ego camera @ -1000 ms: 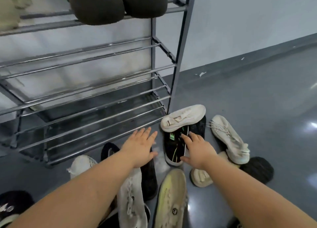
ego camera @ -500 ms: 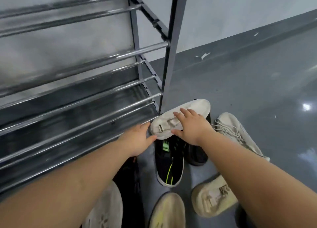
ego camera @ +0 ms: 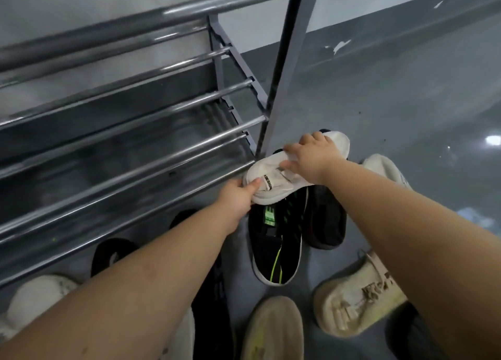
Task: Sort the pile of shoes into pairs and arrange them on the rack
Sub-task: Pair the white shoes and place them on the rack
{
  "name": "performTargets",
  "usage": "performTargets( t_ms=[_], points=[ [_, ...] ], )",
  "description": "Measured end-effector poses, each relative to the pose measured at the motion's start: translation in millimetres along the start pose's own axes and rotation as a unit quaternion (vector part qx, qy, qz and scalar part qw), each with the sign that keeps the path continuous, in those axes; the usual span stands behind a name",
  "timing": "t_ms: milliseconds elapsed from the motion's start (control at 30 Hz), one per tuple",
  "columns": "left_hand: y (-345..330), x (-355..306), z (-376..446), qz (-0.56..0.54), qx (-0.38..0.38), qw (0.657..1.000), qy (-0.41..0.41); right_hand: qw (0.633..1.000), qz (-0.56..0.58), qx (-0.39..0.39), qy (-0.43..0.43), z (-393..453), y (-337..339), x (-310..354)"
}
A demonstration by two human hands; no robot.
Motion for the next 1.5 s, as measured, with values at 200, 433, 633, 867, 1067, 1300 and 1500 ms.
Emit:
performTargets(
  t_ms=[200, 433, 633, 867, 1067, 1300, 1500],
  points=[
    [7, -2, -42, -0.063, 0.047, 0.997, -0.015, 0.995, 0.08, -0.035, 0.044, -30, 21, 11],
    [44, 48, -147, -0.068, 0.143, 0.987, 0.036, 0.978, 0.173, -0.007, 0.118, -118, 10, 89],
    [52, 93, -235, -0.014, 0.2, 0.979, 0.046, 0.972, 0.202, 0.01, 0.119, -198, -16, 139],
    [65, 142, -296, -0.073, 0.129, 0.989, 0.012, 0.971, 0.224, -0.031, 0.075, -263, -46, 166],
    [86, 161, -321, -0.218, 0.064, 0.974, 0.002, 0.859, 0.48, -0.089, -0.155, -312, -80, 171],
    [77, 171, -342, -0.305, 0.12, 0.944, 0.038, 0.528, 0.83, 0.084, -0.162, -344, -128, 226],
    [78, 186, -337, -0.153, 0.086, 0.984, 0.024, 0.541, 0.821, 0.136, -0.126, -357, -145, 218]
  ],
)
Point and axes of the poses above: each hand's wrist, its own z-axis towards the middle knuckle, its own y-axis out of the back of the hand, x = y × z, the point moved 9 cm from there along z, towards the middle knuckle, and after that the axes turned 13 degrees about z, right-handed, at the moved point
